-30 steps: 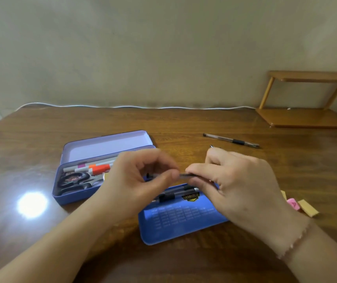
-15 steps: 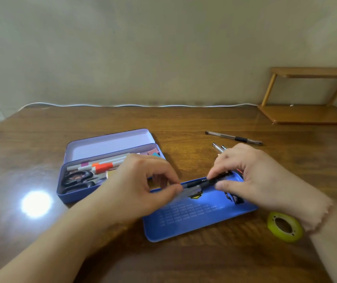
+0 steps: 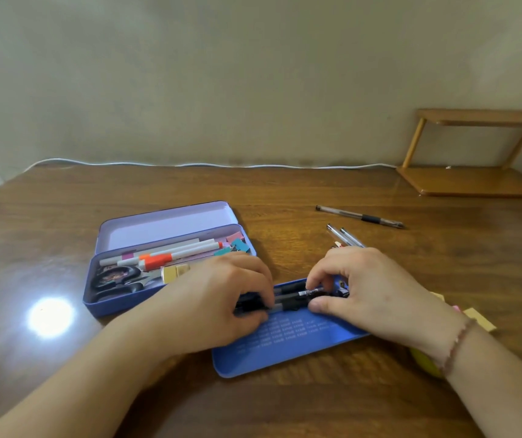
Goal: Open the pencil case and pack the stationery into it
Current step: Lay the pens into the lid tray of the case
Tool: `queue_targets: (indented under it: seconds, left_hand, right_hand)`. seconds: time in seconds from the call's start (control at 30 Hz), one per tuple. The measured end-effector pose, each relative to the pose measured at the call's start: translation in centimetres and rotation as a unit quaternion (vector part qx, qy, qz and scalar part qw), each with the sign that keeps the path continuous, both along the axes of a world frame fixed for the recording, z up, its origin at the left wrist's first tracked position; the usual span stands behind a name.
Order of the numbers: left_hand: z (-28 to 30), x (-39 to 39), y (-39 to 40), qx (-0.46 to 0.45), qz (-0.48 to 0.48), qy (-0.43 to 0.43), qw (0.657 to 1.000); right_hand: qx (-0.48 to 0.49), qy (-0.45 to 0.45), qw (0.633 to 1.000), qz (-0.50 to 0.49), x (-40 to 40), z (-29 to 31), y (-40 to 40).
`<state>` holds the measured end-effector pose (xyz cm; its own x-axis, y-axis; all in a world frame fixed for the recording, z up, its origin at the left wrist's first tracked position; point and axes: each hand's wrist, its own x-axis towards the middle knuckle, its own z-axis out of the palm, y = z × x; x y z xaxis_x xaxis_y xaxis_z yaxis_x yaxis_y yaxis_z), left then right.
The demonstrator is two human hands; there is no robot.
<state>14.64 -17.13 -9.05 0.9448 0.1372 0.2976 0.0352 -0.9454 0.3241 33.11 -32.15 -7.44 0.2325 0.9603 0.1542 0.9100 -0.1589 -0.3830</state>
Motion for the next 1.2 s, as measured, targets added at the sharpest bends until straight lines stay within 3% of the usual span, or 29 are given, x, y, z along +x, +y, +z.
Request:
queue_targets:
  seconds: [0.27, 0.4, 0.5, 0.6, 0.93, 1.0, 1.07, 1.13, 1.2]
  left_hand:
    - [-0.2, 0.3, -0.1, -0.038, 0.024, -0.002, 0.999]
    - [-0.3, 0.4, -0.2, -0.048, 0.032, -0.009, 0.998]
    - [-0.3, 0.5, -0.3, -0.05, 0.031, -0.009, 0.998]
    - [-0.2, 0.6, -0.4, -0.058, 0.028, -0.006, 0.998]
    - [-0.3, 0.7, -1.2, -0.083, 0.039, -0.009, 0.996]
    - [-0.3, 0.8, -1.1, -0.092, 0.042, -0.014, 0.995]
    - [-0.3, 0.8, -0.9, -0.128, 0.055, -0.046, 0.989]
    - [0.1, 0.7, -0.6, -0.207, 0.089, -0.108, 0.968]
    - [0.7, 0.6, -0.6, -0.309, 0.087, -0.167, 0.932]
  right_hand:
    - [0.004, 0.025, 0.999, -0.035, 0.8, 0.4, -0.2]
    - [0.086, 0.062, 0.98, -0.169, 4.0, 1.6, -1.5]
    - [-0.011, 0.012, 0.965, -0.26, 5.7, 1.5, -1.7]
    - [-0.092, 0.006, 0.954, -0.285, 5.9, 1.0, -1.3]
    - [-0.127, -0.006, 0.939, -0.321, 5.7, 1.1, -1.1]
    - [-0.089, -0.019, 0.944, -0.318, 5.7, 1.3, -1.3]
    - [0.019, -0.013, 0.954, -0.297, 5.5, 1.8, -1.7]
    - [0.164, 0.1, 0.952, -0.24, 4.4, 2.3, -1.8]
    - [0.259, 0.304, 0.906, -0.142, 1.8, 3.1, -1.6]
